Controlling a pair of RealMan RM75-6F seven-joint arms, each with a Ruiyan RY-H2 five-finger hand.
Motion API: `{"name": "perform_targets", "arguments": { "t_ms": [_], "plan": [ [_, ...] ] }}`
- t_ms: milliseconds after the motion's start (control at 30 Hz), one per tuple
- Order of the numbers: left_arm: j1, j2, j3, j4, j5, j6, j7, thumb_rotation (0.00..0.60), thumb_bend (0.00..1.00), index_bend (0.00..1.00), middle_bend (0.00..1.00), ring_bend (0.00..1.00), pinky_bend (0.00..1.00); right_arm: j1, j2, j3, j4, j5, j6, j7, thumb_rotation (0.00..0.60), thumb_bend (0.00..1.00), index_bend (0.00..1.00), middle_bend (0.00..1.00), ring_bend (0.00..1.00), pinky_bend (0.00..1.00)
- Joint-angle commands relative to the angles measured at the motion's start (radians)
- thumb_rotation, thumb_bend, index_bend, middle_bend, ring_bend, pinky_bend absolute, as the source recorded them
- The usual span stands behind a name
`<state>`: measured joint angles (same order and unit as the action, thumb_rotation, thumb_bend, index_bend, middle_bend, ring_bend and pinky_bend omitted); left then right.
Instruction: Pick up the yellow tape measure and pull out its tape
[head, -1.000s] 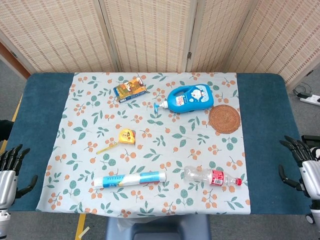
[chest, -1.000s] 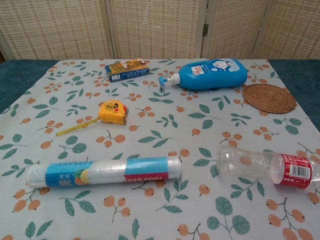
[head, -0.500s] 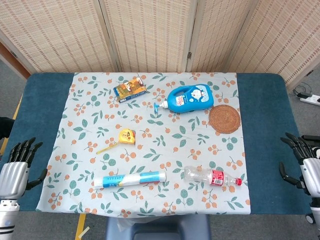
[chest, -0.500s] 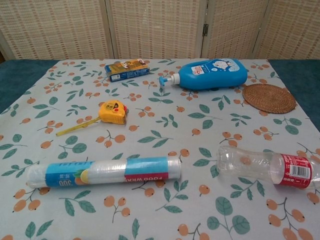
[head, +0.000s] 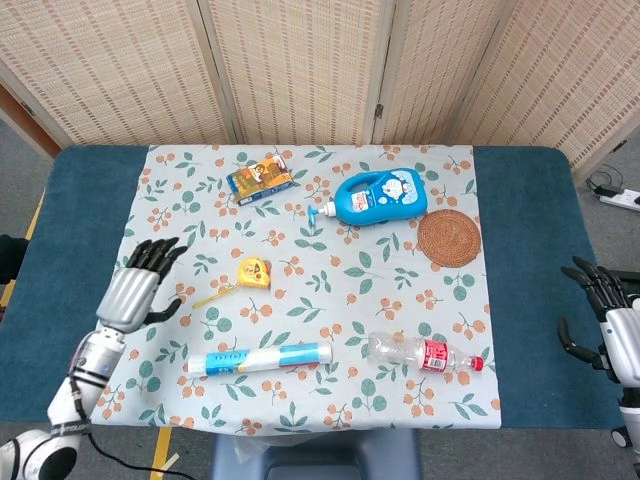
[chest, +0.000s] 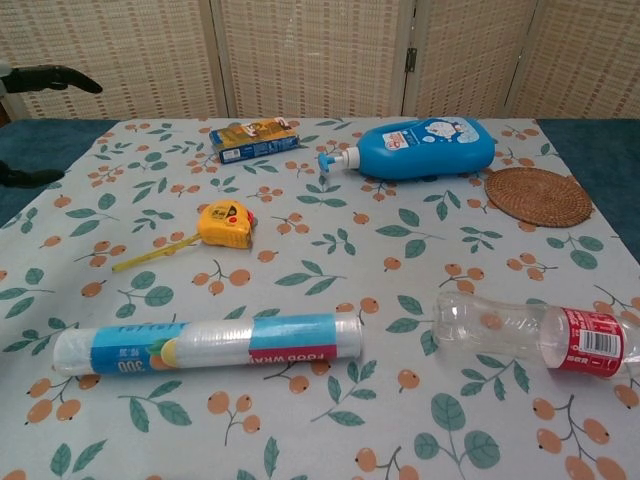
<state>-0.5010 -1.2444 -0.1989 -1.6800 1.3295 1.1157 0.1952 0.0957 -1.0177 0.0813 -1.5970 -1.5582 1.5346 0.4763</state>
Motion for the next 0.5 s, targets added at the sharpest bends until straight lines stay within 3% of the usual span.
{"name": "perform_targets", "arguments": {
  "t_ms": [33,267,500],
  "plan": [
    [-0.11,-0.085,-0.044,0.071,-0.097,-0.123,0.082,0.6,0.36,0.08,0.07,0.03,0.0,-0.002,0.001,0.001,-0.001,0.004,0.0,-0.005,0.6,0.57,0.16,0.08,0.09,0.04],
    [-0.255,-0.217,-0.061,0.205,-0.279,-0.264,0.225,0.6,0.36,0.07,0.06,0.02,0.0,-0.007,0.008,0.005,-0.005,0.014,0.002,-0.004,0.6,0.57,0.16,0.08,0.09,0.04],
    [-0.344,-0.325,-0.053,0.33,-0.428,-0.31,0.315,0.6,0.36,0.1,0.06,0.03,0.0,-0.012,0.013,0.006,-0.003,0.019,0.005,0.001,0.6,0.57,0.16,0.08,0.09,0.04]
  ]
}}
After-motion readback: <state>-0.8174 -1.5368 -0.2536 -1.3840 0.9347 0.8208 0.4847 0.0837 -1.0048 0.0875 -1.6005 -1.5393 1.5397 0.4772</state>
